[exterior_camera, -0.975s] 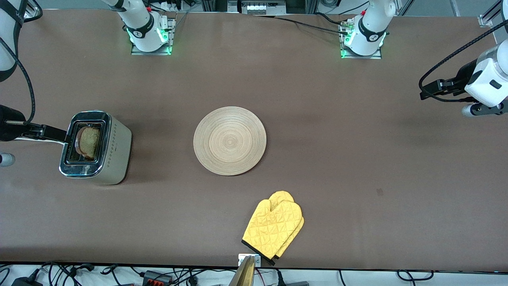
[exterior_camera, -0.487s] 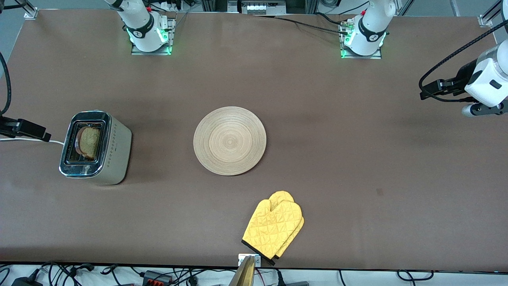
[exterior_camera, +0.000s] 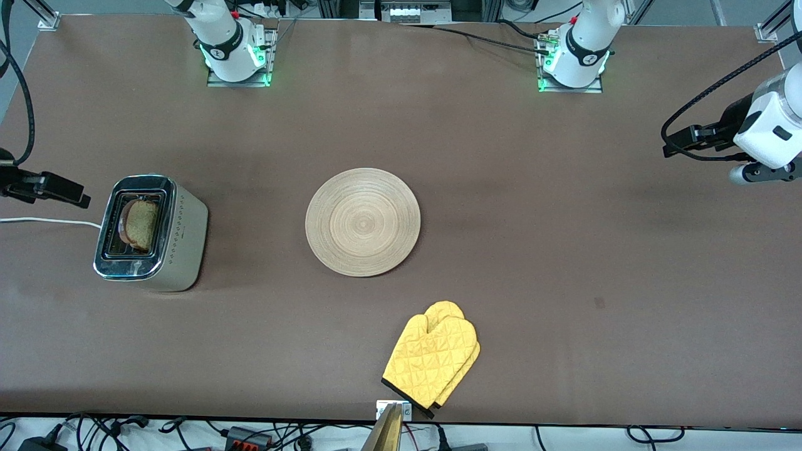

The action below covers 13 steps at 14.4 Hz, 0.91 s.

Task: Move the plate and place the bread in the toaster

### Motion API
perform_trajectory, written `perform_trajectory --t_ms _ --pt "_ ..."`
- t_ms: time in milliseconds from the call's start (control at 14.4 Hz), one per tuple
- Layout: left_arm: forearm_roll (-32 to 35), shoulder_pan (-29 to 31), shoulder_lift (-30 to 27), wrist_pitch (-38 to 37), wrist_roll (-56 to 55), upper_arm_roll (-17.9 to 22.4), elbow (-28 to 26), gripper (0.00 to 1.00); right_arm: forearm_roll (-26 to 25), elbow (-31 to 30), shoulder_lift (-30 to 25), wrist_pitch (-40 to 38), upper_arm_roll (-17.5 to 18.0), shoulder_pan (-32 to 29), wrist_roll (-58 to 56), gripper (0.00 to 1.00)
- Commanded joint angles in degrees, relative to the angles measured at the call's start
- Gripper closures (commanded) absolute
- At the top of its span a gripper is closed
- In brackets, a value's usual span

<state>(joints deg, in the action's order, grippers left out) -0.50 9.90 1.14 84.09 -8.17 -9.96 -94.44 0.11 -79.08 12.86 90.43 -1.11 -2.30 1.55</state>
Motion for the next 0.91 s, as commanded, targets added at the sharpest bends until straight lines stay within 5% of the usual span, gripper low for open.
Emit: perform_trajectory --t_ms 0,836 --pt "-0.7 0.0 -1.3 -0.3 0.4 0.2 -1.0 0.00 -1.1 -15.1 -10.5 4.8 1.1 -1.1 -1.6 0.00" --pt "-0.7 0.0 -1.3 -0.3 0.5 0.2 -1.0 0.00 -1.1 -19.3 -12.8 8.4 1.2 -1.1 -2.0 0.00"
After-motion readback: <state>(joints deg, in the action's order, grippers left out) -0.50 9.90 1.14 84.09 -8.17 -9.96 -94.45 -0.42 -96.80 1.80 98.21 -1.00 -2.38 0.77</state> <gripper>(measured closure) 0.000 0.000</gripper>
